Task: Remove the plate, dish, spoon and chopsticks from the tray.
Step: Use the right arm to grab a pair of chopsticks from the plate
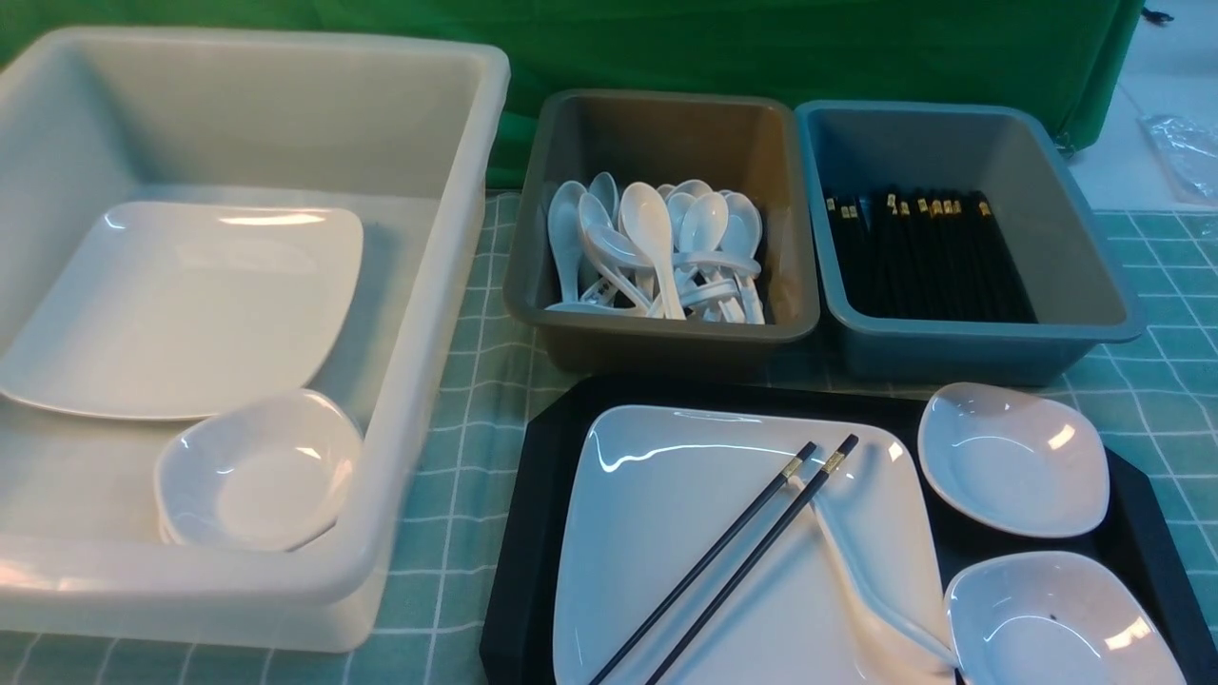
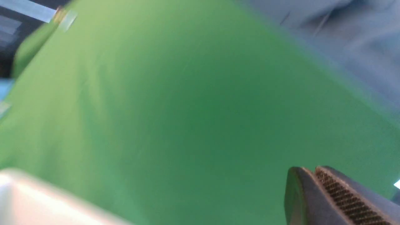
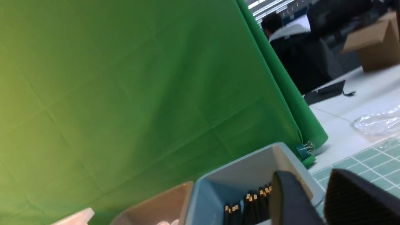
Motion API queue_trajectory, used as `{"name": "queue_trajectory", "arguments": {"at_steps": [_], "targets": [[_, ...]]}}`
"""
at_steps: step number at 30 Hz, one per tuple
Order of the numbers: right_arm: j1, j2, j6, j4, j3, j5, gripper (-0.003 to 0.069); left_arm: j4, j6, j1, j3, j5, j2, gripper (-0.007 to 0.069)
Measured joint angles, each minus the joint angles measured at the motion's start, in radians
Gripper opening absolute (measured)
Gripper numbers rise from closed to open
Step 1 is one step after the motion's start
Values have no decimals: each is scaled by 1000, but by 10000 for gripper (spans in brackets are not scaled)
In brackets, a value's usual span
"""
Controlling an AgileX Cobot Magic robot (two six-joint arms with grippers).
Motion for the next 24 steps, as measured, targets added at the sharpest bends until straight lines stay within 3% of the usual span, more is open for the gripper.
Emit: {"name": "queue_trajectory", "arguments": {"at_steps": [5,8,11,13,16,19,24], "targets": [[0,26,-51,2,-141,266,50,-101,255,0,-182,368,238,17],[0,113,-124,2,-301,522,28,-265,455,0,-235,540,408,17],[0,195,-139,2,-405,651,26,-417,609,0,-246,613,516,17],[0,354,-180,2,-564,902,26,-597,796,-17,-247,672,674,7],[0,453,-234,2,-643,1071,26,-632,850,-52,-247,671,739,4],[0,611,-315,3,-731,1270,27,-603,853,-223,-249,639,854,1],[0,716,-367,5,-747,1325,34,-335,648,-544,-320,658,1001,1]]}}
